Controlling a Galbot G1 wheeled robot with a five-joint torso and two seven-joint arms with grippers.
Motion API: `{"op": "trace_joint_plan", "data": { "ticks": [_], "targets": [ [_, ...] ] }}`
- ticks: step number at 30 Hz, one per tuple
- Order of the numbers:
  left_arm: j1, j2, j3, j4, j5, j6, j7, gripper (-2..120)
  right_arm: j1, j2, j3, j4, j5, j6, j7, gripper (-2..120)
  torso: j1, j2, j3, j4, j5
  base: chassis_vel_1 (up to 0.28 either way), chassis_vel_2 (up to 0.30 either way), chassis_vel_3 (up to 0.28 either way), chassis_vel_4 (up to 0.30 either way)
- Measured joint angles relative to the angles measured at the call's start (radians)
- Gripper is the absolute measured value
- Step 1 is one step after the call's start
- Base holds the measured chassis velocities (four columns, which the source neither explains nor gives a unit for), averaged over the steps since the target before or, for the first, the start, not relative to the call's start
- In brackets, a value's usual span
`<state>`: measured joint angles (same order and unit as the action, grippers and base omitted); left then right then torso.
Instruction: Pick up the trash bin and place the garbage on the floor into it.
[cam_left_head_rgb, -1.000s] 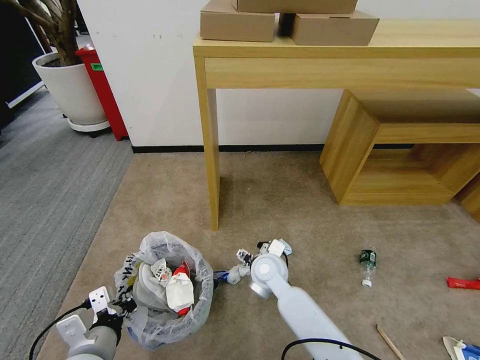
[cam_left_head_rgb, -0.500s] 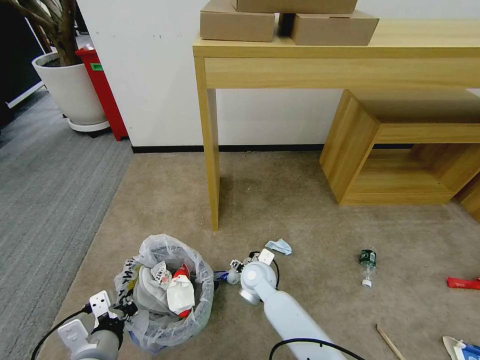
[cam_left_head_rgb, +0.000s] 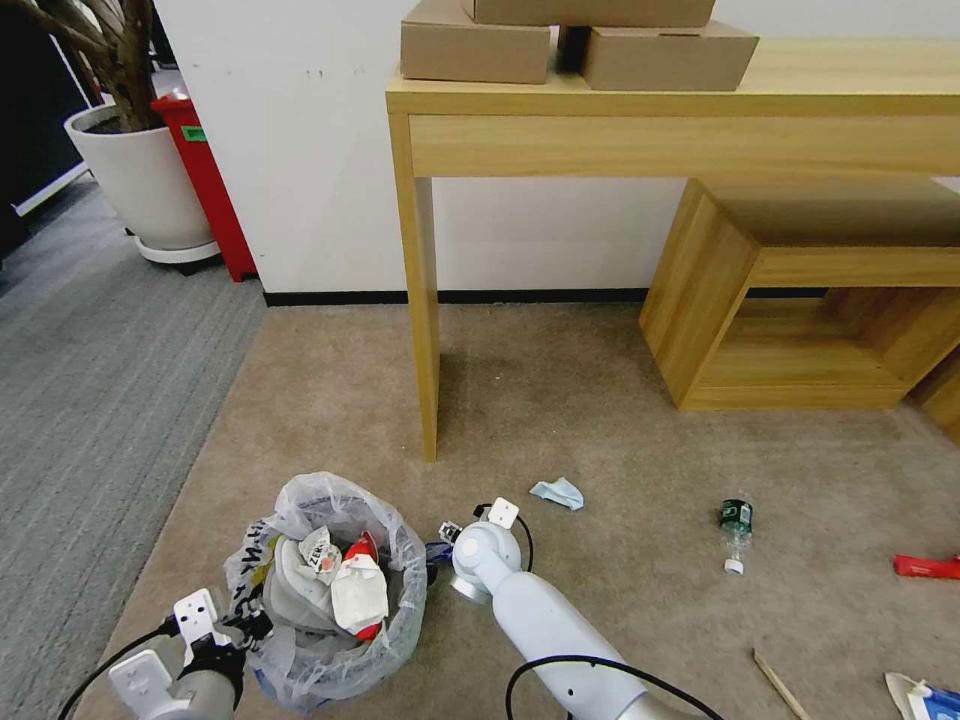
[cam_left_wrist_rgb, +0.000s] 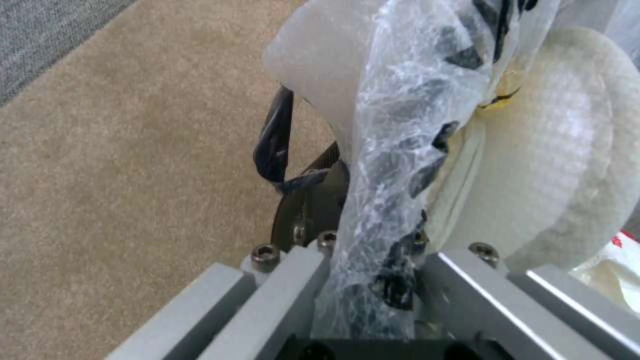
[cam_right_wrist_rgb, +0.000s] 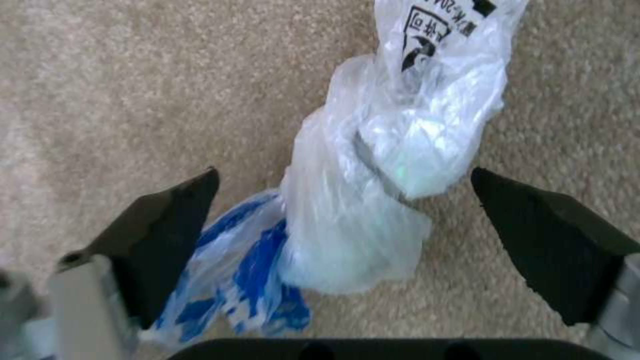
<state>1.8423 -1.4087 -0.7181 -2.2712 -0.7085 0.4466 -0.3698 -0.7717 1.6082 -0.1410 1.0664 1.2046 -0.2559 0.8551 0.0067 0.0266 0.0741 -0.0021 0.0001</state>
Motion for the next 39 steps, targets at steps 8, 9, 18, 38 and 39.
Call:
{"op": "trace_joint_plan", "data": {
  "ticks": [8, 9, 18, 38, 39],
  "targets": [
    [0.001, 0.002, 0.002, -0.004, -0.001, -0.003, 0.001, 0, 0.01, 0.002, -0.015, -0.039, -0.05, 0.017, -0.027, 65, 0.0, 0.0, 0.0, -0.0001, -0.0001, 0.0, 0.0, 0.0, 0.0],
    [0.0, 0.004, 0.002, -0.004, -0.002, -0.003, 0.001, 0, 0.008, 0.001, -0.017, -0.039, -0.053, 0.018, -0.029, 59, 0.0, 0.0, 0.0, -0.0001, -0.0001, 0.0, 0.0, 0.0, 0.0],
    [-0.008, 0.009, 0.003, 0.005, -0.005, -0.007, 0.001, 0, -0.008, 0.0, -0.021, -0.046, -0.089, 0.024, -0.045, 26, 0.0, 0.0, 0.0, -0.0001, -0.0001, 0.0, 0.0, 0.0, 0.0],
    [-0.04, 0.033, 0.004, 0.023, -0.053, 0.013, -0.018, 0, -0.12, -0.298, -0.018, 0.435, -0.149, 0.114, -0.212, 0, 0.0, 0.0, 0.0, -0.0002, 0.0002, 0.0, 0.0, 0.0, 0.0],
    [-0.04, 0.035, 0.007, 0.017, -0.065, 0.021, -0.023, 0, -0.125, -0.336, -0.026, 0.507, -0.149, 0.123, -0.227, 0, 0.0, 0.0, 0.0, -0.0002, 0.0002, 0.0, 0.0, 0.0, 0.0]
  ]
}}
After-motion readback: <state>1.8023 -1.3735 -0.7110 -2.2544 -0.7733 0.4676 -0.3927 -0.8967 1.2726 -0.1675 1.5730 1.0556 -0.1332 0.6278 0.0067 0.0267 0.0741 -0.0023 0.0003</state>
